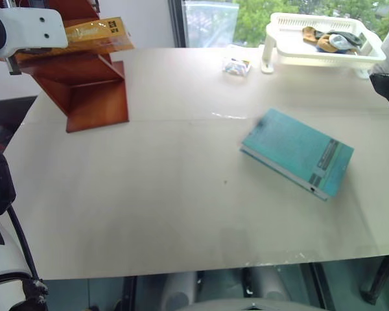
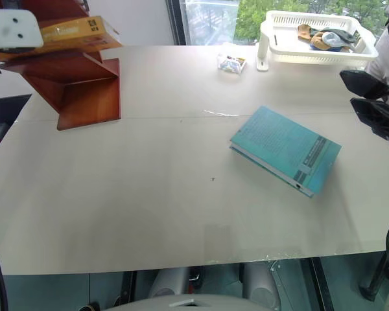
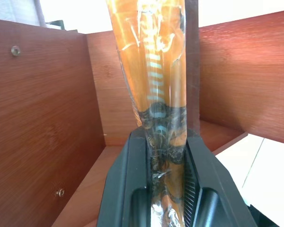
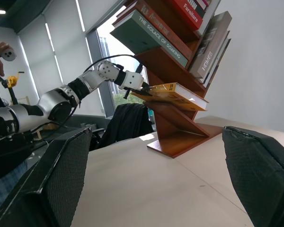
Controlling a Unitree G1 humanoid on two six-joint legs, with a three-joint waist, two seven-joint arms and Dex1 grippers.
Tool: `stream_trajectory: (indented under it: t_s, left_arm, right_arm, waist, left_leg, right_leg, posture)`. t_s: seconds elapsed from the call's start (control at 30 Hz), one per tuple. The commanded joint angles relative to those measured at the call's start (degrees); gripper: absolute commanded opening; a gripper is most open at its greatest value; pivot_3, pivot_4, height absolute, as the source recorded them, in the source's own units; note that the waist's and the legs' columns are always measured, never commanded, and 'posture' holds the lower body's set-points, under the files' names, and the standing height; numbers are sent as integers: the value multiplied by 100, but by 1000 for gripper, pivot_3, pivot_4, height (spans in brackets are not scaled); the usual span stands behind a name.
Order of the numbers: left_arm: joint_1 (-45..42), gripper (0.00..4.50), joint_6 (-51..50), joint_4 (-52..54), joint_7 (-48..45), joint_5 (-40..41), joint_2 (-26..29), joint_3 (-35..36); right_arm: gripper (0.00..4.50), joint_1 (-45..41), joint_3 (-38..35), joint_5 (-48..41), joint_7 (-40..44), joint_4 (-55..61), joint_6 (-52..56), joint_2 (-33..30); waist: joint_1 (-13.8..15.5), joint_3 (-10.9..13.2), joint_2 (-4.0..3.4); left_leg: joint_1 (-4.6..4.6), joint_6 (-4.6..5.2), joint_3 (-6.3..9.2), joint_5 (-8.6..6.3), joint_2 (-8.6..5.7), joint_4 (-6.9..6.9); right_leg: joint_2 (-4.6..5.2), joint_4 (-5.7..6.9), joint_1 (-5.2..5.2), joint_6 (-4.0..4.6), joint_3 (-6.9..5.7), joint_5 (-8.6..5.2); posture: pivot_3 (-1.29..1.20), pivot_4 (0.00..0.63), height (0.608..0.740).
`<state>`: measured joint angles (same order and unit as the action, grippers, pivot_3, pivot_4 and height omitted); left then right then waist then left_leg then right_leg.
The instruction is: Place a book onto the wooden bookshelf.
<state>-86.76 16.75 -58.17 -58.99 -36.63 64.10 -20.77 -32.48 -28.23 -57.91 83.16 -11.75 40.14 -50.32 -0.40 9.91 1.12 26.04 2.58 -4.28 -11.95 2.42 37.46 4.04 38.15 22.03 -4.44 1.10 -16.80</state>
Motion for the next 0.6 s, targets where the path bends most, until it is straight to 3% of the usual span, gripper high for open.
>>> stream_trajectory:
  t_s: [0.03, 0.2, 0.37, 0.6]
  left_arm:
    - [-293, 283, -97, 67, 20, -33, 121, 97]
    - [-264, 2602, -202, 114, -90, -40, 105, 87]
    - [-187, 4402, -289, 157, -100, -37, 107, 94]
    - [-134, 4402, -377, 317, -121, 113, 210, 241]
  right_arm:
    - [4500, -42, -72, -36, -24, 202, -53, -19]
    - [4500, -35, -60, -17, -64, 213, -87, 12]
    - [4500, -34, -84, -4, -88, 218, -82, -15]
    - [4500, -13, -114, -8, -114, 244, -58, -37]
  waist:
    - [-16, 1, 2]
    - [-21, 1, 3]
    - [-21, 2, 3]
    - [-23, 2, 3]
  left_leg:
    - [2, -1, 0, 0, 0, 1]
    - [3, 0, -1, 0, 0, 2]
    - [3, 1, -1, 0, 0, 7]
    - [3, 3, 0, -2, 0, 23]
  right_leg:
    - [0, 3, 3, 0, 0, 0]
    - [0, 10, 7, 0, 2, 0]
    - [0, 17, 8, 0, 2, 0]
    - [0, 37, 11, 0, 4, -1]
  posture:
    - [0, 150, 740]
    - [0, 150, 740]
    - [0, 150, 740]
    - [0, 150, 740]
